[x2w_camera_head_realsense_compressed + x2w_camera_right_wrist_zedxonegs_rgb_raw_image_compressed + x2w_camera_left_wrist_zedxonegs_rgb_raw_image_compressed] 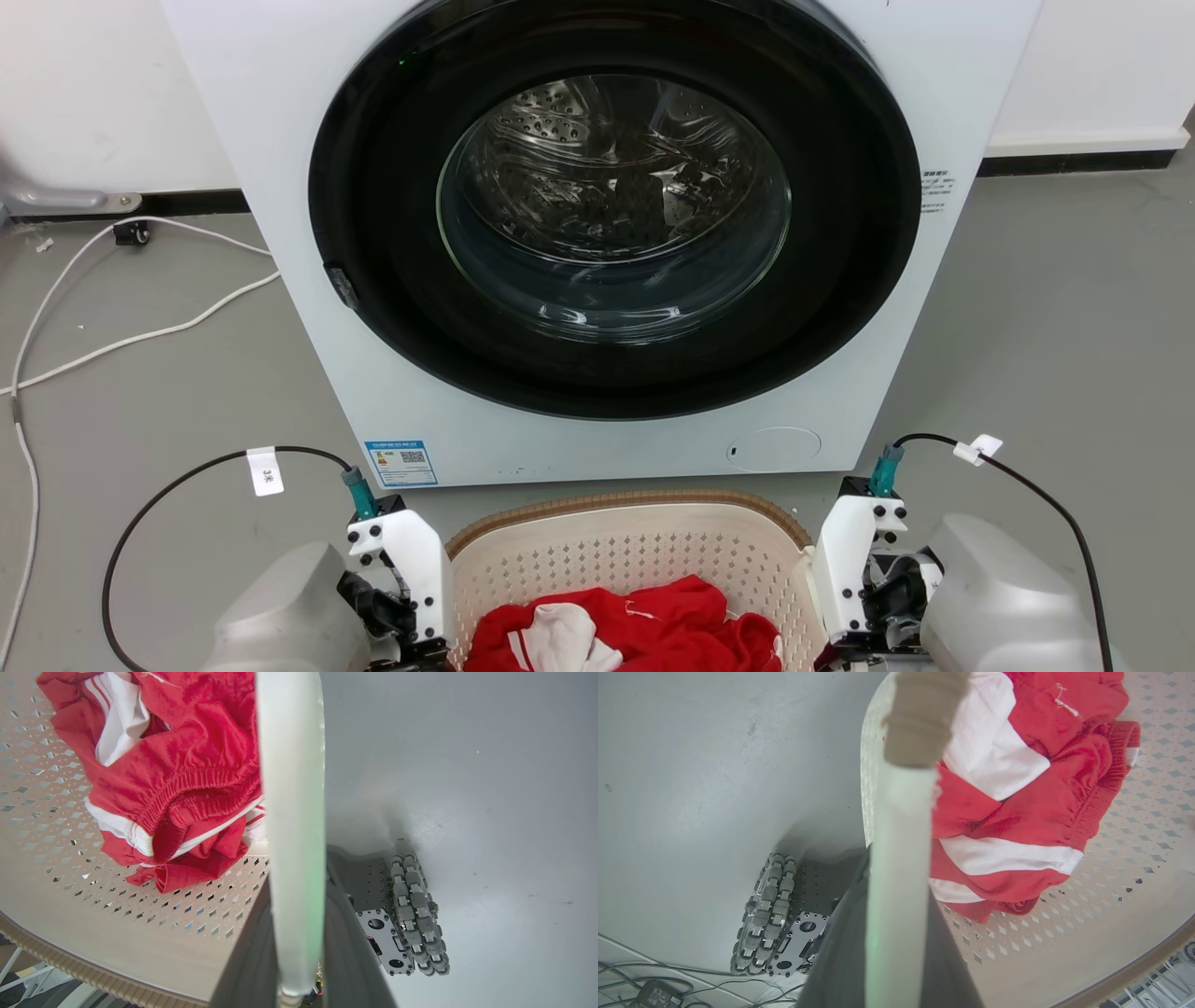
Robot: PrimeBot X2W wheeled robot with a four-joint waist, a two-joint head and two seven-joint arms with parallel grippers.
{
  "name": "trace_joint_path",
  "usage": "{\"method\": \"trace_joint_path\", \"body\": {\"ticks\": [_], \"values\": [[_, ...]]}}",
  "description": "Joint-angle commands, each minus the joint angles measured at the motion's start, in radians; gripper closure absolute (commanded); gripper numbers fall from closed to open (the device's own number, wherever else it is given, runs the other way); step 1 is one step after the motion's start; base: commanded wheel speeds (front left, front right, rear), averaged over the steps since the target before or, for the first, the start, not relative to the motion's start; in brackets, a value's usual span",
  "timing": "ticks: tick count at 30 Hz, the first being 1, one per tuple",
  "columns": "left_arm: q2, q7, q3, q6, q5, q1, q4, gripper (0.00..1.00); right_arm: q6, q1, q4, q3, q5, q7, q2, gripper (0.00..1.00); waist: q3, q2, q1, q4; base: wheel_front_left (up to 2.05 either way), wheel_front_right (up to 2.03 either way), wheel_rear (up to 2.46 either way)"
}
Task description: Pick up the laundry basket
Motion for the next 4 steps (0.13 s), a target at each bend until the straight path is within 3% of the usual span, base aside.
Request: {"method": "trace_joint_path", "body": {"ticks": [1,4], "values": [[-0.038,-0.004,0.011,-0.016,-0.018,0.007,-0.014,1.00,0.005,0.001,-0.012,-0.008,0.011,-0.001,0.029,1.00,0.000,-0.0001,-0.0001,0.000,0.00,0.00,0.00],[-0.037,-0.004,0.011,-0.016,-0.019,0.009,-0.014,1.00,0.005,0.001,-0.012,-0.008,0.012,-0.003,0.029,1.00,0.000,-0.0001,-0.0001,0.000,0.00,0.00,0.00]]}}
